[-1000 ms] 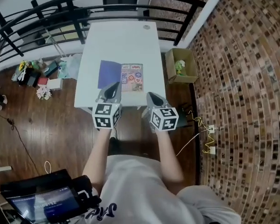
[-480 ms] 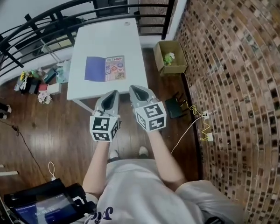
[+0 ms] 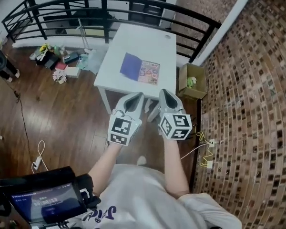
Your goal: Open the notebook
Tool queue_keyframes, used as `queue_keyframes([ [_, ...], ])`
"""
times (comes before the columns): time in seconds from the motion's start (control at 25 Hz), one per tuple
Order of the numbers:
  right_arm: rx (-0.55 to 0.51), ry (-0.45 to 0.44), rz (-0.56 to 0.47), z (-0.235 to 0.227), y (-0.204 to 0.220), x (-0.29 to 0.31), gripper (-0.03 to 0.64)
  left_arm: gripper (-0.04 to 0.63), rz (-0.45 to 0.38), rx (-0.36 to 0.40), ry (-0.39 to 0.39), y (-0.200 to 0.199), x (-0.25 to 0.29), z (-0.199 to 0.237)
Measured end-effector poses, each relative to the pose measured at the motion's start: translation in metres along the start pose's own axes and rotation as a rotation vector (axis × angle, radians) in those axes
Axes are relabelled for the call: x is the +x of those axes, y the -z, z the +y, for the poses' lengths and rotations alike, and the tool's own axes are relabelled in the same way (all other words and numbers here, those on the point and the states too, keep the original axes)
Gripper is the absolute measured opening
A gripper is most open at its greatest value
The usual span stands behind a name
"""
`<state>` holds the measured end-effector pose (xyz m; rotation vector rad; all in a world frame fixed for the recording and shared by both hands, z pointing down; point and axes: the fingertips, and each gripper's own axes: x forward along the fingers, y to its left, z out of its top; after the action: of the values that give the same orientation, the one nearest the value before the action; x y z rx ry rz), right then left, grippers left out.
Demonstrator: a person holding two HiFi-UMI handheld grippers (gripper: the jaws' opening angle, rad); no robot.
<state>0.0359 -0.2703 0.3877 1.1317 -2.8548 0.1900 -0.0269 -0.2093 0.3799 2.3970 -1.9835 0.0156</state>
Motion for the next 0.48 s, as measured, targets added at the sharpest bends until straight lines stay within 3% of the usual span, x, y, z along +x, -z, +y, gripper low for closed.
queue_keyframes([
  [0.2, -0.037, -0.019, -0.046, 0.036, -0.008, 0.013, -0.008, 0.016, -0.064, -0.135, -0.045, -0.034, -0.032, 0.023],
  [0.36, -0.071, -0.005, -0.11, 0.044, -0.028, 0.008, -0.008, 0.017, -0.13, -0.077, -0.067, -0.06, -0.04, 0.041],
  [0.48, -0.082, 0.003, -0.127, 0.041, -0.035, 0.005, -0.008, 0.015, -0.044, -0.096, -0.062, -0.036, -0.034, 0.045],
])
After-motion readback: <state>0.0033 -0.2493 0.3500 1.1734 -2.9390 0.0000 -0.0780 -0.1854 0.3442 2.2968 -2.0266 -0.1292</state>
